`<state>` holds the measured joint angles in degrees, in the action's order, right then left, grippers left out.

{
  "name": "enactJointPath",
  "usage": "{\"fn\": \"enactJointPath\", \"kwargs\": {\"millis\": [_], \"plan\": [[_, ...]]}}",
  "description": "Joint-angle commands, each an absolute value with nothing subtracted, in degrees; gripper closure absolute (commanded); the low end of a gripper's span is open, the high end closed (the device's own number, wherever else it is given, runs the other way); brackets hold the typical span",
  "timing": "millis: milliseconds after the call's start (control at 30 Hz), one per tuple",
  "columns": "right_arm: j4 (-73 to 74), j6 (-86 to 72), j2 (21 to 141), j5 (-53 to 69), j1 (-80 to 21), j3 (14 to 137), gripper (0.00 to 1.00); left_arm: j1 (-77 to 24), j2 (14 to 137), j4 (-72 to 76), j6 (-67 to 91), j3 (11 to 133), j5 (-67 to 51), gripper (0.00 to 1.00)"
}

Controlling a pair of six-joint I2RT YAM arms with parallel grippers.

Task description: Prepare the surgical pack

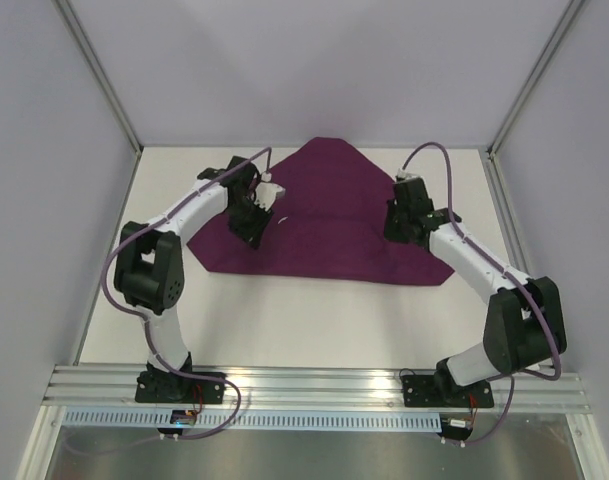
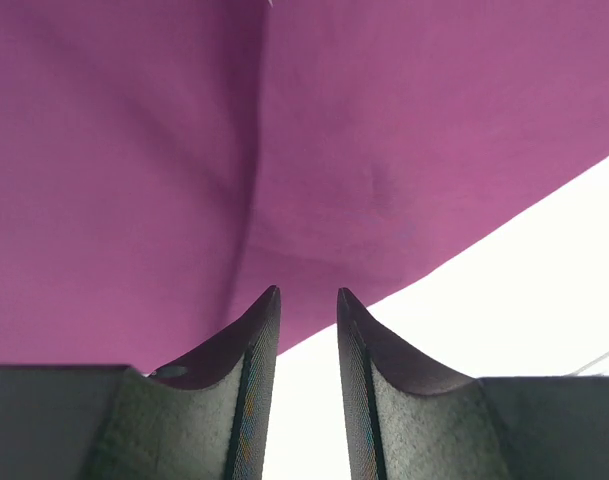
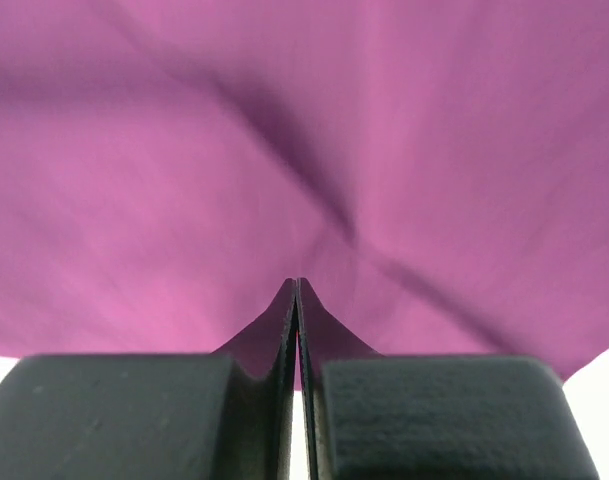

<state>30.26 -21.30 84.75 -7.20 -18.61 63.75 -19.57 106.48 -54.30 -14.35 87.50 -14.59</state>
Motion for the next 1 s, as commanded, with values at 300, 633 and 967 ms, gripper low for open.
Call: {"fn": "enactJointPath", "kwargs": {"millis": [300, 633, 967], "plan": [[19.6, -28.92, 90.08, -5.54, -20.31, 47.37, 0.99, -20.04, 117.76, -48.52, -14.24, 86.66, -14.42, 0.62], [24.69, -29.71, 83.42, -8.52, -18.28, 50.36, 0.99, -19.78, 115.32, -49.57, -14.94, 86.22, -13.97, 0.59], [26.63, -32.61, 75.59, -10.37, -16.0, 43.08, 0.99, -14.85, 103.89, -53.0, -15.99, 78.24, -16.79, 0.56]]}}
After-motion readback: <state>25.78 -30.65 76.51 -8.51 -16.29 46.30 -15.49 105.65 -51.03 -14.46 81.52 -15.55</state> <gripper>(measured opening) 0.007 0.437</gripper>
